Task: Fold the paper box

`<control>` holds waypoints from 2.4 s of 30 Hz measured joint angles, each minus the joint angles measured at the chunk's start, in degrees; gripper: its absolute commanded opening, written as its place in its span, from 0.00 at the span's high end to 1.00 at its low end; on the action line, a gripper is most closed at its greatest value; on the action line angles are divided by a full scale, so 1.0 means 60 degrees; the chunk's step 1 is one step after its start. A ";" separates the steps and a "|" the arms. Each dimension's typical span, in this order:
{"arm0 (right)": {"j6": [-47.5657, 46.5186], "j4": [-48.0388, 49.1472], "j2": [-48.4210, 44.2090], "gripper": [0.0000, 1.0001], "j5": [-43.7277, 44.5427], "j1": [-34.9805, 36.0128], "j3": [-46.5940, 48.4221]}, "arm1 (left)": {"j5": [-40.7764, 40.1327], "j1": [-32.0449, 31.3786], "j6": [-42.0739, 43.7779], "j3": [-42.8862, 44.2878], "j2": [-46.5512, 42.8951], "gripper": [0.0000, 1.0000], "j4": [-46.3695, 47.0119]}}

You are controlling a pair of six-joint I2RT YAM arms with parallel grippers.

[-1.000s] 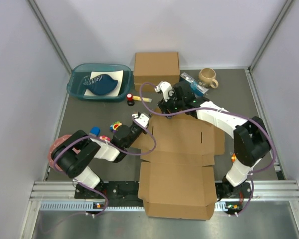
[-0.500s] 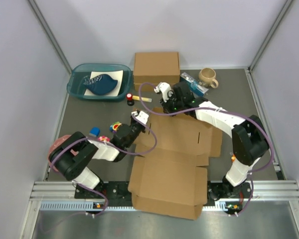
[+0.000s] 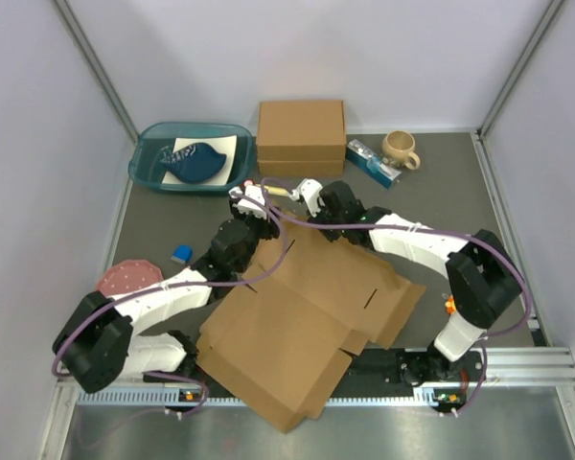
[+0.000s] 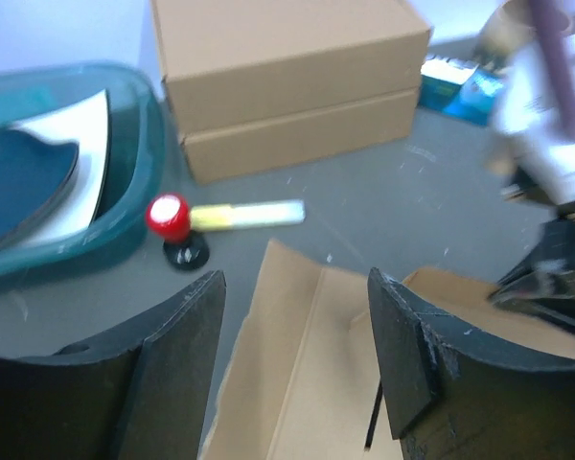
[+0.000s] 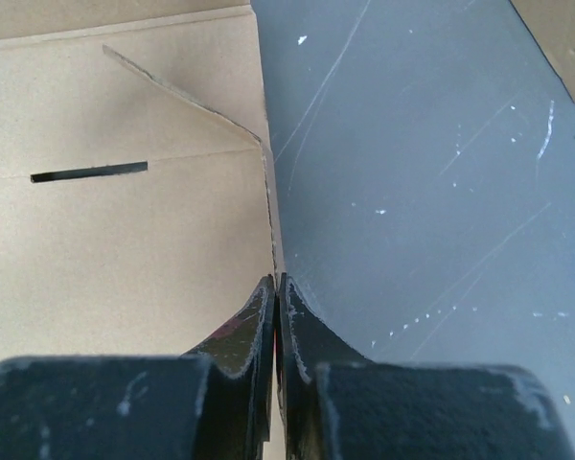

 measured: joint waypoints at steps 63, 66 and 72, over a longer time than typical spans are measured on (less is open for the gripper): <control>-0.0182 0.0313 -0.2871 1.00 0.1927 0.1213 -0.2109 | 0.3632 0.0565 -0.5082 -0.2390 -0.2357 0.84 -0.5337; -0.0182 0.0306 -0.2871 1.00 0.1942 0.1257 -0.2109 | 0.3621 0.0346 -0.4790 -0.2579 -0.2528 0.84 -0.5071; -0.0222 0.0270 -0.2871 1.00 0.2098 0.1308 -0.2109 | 0.2310 -0.1687 -0.4011 -0.2645 -0.2269 0.81 -0.4612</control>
